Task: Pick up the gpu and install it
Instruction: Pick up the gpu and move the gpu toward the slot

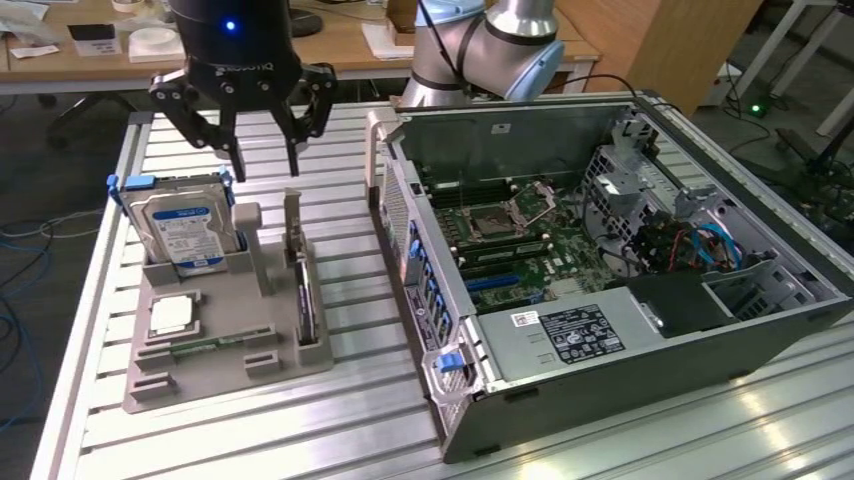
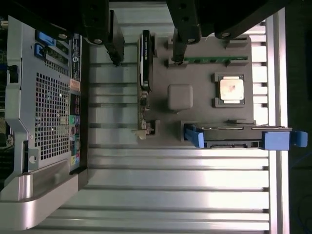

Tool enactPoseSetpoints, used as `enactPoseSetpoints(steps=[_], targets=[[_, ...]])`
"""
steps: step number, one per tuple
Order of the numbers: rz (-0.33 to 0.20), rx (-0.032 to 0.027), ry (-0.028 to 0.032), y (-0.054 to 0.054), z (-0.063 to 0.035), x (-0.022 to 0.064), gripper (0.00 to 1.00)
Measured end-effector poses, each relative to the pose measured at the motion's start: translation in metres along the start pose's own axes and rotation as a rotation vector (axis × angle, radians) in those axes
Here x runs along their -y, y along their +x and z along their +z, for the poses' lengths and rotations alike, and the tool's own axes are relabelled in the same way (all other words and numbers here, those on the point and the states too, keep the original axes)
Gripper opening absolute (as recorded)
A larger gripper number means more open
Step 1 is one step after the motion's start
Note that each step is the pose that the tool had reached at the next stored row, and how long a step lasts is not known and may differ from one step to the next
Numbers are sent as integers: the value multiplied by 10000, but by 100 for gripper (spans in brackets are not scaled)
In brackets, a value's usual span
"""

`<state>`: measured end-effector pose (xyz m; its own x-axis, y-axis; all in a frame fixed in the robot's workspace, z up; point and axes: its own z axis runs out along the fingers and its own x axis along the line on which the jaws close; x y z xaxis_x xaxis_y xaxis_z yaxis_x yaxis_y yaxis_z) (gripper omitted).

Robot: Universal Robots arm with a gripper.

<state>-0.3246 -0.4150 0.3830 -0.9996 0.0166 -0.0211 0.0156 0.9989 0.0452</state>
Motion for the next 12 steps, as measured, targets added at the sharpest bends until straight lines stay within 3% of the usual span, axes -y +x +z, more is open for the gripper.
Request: enactPoseSetpoints(steps=[7,12], targets=[[-1,-6,0,-37,118,26,53],[-1,-7,1,-50,165,158,53]])
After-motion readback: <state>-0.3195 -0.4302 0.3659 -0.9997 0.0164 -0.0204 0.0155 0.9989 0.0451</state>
